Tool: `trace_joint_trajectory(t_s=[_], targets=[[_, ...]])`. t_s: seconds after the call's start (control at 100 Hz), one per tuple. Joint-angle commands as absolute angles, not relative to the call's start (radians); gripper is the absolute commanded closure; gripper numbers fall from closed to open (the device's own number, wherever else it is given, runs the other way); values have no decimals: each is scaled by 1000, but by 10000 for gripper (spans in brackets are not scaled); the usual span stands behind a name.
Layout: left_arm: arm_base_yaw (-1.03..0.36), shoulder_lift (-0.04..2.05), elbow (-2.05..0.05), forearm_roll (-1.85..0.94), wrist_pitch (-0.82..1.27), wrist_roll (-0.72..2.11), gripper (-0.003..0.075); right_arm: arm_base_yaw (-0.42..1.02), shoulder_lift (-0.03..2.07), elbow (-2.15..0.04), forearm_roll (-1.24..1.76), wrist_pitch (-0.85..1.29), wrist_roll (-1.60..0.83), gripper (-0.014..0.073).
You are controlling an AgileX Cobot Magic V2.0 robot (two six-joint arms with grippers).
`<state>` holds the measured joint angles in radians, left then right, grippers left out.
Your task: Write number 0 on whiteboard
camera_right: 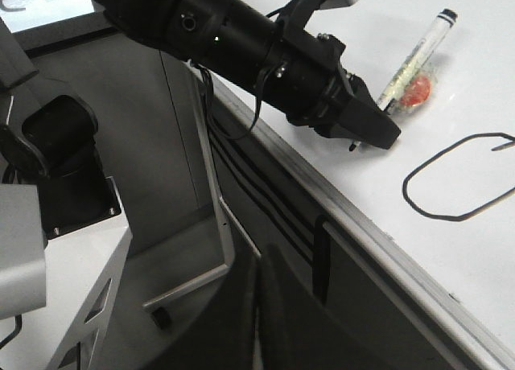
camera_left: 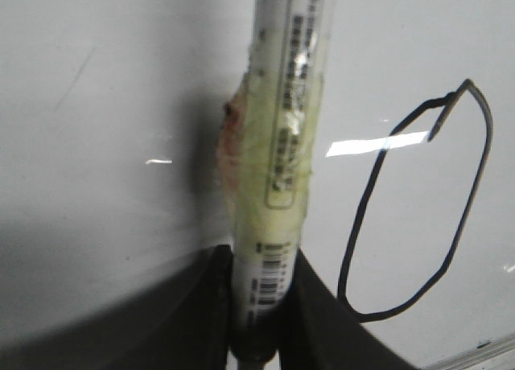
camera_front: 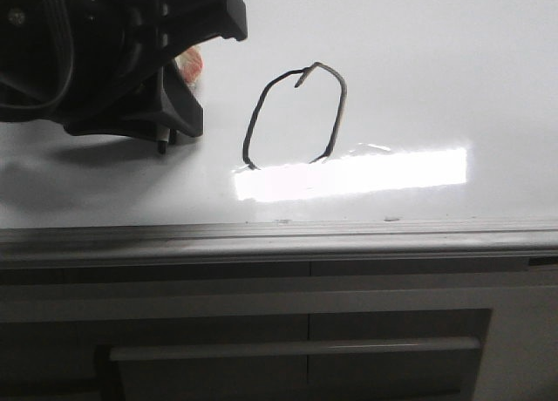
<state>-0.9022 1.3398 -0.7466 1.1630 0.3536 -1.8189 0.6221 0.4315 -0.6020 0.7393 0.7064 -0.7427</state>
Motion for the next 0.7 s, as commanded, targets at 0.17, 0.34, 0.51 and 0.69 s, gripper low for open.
trace_joint_trajectory(t_s=[0.17, 0.34, 0.51, 0.69], targets=[[-883, 1330, -763, 1182, 417, -1827, 738, 617, 434, -626, 775, 634, -743, 657], [-883, 1330, -763, 1182, 400, -1827, 615, 617, 434, -626, 775, 631, -743, 657], [-883, 1330, -763, 1182, 402, -1827, 404, 617, 434, -626, 775, 631, -743, 657], [-883, 1330, -763, 1182, 402, -1827, 378, 617, 434, -626, 775, 631, -743, 657]])
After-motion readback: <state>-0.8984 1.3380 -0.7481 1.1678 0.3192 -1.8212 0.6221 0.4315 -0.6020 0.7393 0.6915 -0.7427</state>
